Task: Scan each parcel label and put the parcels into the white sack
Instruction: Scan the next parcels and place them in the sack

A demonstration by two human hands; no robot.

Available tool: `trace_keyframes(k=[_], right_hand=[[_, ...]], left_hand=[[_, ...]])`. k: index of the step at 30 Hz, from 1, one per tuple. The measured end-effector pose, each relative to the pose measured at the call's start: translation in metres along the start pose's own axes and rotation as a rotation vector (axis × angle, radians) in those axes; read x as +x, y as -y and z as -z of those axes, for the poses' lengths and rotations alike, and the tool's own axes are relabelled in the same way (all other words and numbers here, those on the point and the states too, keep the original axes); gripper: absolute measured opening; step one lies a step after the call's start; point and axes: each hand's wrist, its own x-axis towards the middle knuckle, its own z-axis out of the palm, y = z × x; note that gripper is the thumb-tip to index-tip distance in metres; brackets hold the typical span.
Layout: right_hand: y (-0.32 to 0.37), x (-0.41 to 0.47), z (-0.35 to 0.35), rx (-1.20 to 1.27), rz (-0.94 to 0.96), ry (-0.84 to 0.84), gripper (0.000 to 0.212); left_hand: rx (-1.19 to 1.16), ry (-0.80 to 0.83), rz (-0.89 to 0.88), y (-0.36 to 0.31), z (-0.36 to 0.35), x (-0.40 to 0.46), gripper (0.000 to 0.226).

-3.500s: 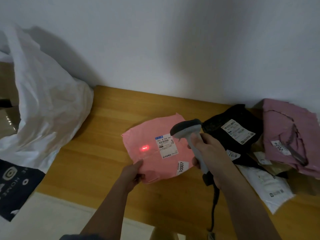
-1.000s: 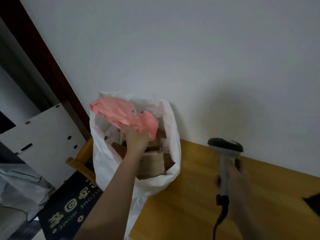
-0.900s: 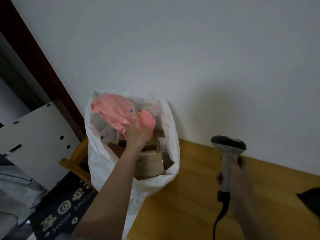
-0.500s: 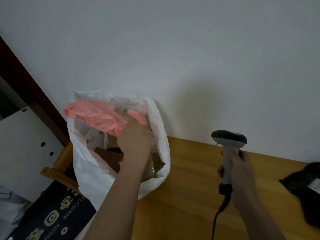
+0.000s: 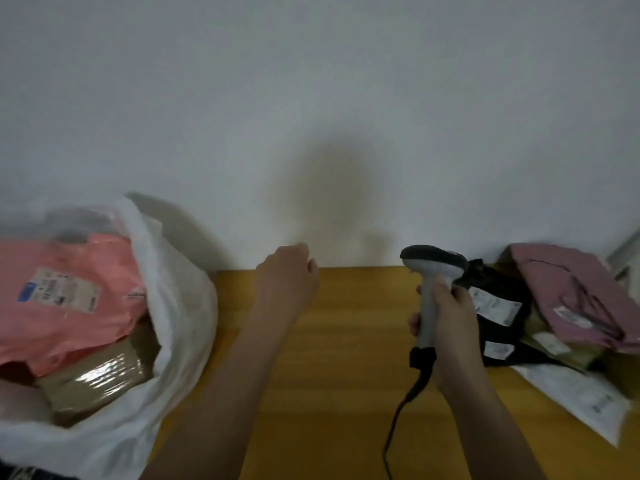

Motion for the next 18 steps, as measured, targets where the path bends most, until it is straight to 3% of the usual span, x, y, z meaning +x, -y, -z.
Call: trace_keyframes(k=[4,11,15,16,18], right_hand=[[0.014,0.051,0.076,0.016,0.014,-0.072,0.031],[0.039,0.145,0.224,-0.003,-0.022,-0.211,0.029],[0.040,0.181,0.282,-0.015,-0.060,-0.274,0.013],[0.038,0.189,0.293,-0.030,-0.066,-0.291,0.011],[0.030,0.201,0.314,-0.041,-0.107,-0.322,0.018]], left_hand=[[-0.083,0.294,-0.204,-0.087,-0.060,0.011,0.031],[-0.326,0.635,-0.222,-0.257,-0.181,0.009,0.033],[-0.501,0.864,-0.091,-0.323,-0.237,-0.006,0.043],[-0.586,0.912,-0.017,-0.335,-0.247,-0.008,0.044],[-0.878,1.026,0.290,-0.358,-0.261,-0.009,0.036]])
